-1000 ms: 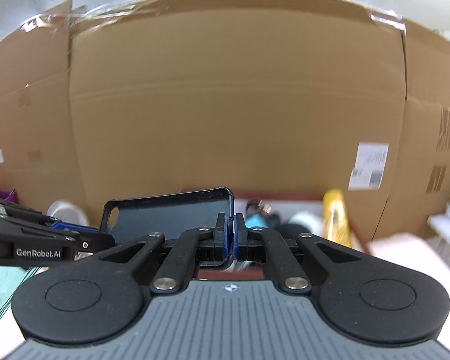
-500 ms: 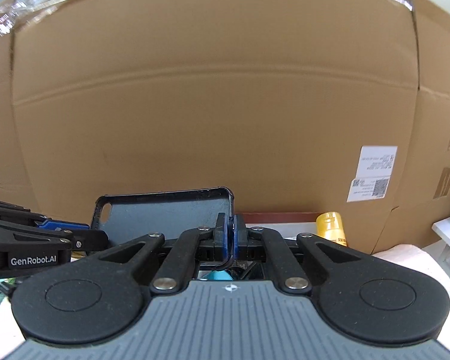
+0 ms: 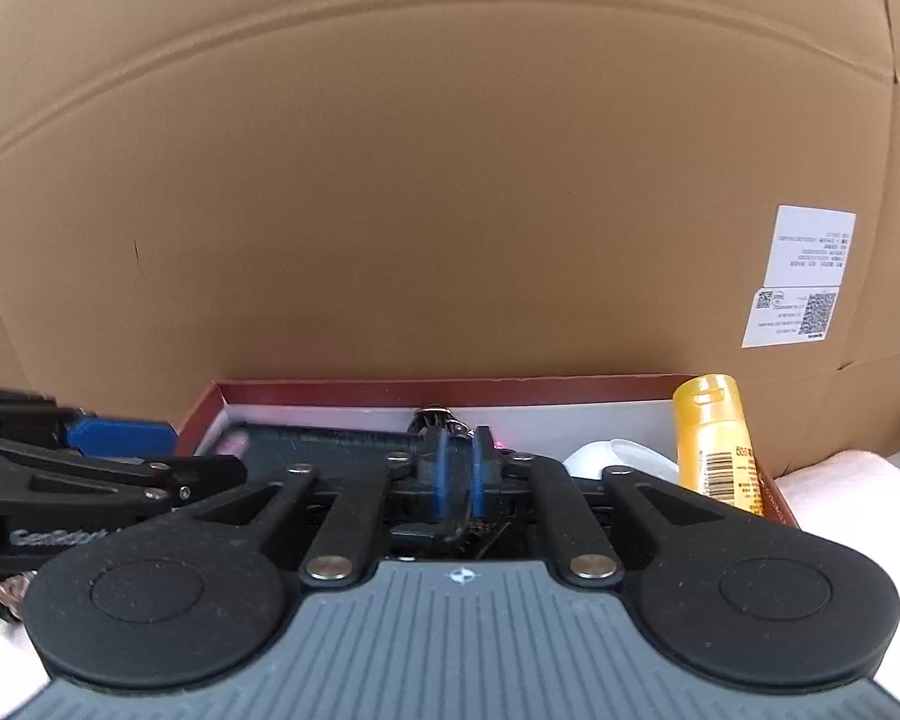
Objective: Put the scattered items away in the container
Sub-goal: 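Lift the phone case with the left gripper and drop it into the box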
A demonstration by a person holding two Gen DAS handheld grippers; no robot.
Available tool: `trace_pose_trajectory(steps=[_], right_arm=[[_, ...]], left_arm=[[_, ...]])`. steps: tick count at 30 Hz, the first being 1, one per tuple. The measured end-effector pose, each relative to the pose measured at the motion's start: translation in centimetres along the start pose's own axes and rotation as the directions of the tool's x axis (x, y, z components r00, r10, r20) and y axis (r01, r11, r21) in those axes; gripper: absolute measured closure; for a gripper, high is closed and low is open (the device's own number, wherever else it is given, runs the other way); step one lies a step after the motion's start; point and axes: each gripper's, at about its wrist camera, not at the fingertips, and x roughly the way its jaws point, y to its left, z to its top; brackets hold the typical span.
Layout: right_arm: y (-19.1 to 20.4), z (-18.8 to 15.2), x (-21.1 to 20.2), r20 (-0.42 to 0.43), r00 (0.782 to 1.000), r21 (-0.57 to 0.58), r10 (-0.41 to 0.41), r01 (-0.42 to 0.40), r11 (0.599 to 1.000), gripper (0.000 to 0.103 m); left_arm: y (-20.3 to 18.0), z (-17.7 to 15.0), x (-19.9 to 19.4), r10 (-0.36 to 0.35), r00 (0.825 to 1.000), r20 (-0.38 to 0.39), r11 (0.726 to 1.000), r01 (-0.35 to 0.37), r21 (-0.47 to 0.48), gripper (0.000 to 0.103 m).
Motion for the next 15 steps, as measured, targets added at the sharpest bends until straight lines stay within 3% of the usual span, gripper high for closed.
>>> trace_pose_trajectory(steps=[2,4,6,8,15], right_arm=[[-0.1,-0.3,-0.3,0.02,0.999,-0.008,-0.03,0.03,1.0,0.05],[-0.2,-0.6,-0.8,0.049,0.997,-0.012,-0.053,0.054,0.998,0.038],[0.0,-0.7,-1.4,0.07,0.995,-0.031,-0.066,0.068,0.997,0.032],[0.5,-0.9,-1.9,0.082,0.994,-0.051,-0.077,0.081,0.995,0.015],[2.4,-1.7,-3.9,0.146,0.98,-0.134,-0.137,0.157,0.978,0.004]], left_arm=[[-0.1,-0.2,-0.4,0.027,0.999,0.029,0.999,-0.027,0.017,0.004],[0.4,0.2,0.0,0.023,0.999,0.037,1.0,-0.023,0.013,0.001],[0.8,0.4,0.1,0.019,0.999,0.034,1.0,-0.018,-0.013,0.0],[2.7,-0.1,-1.2,0.016,1.0,0.024,0.999,-0.015,-0.041,0.0],[3.6,-1.8,-3.3,0.013,1.0,0.01,0.996,-0.012,-0.083,0.0]])
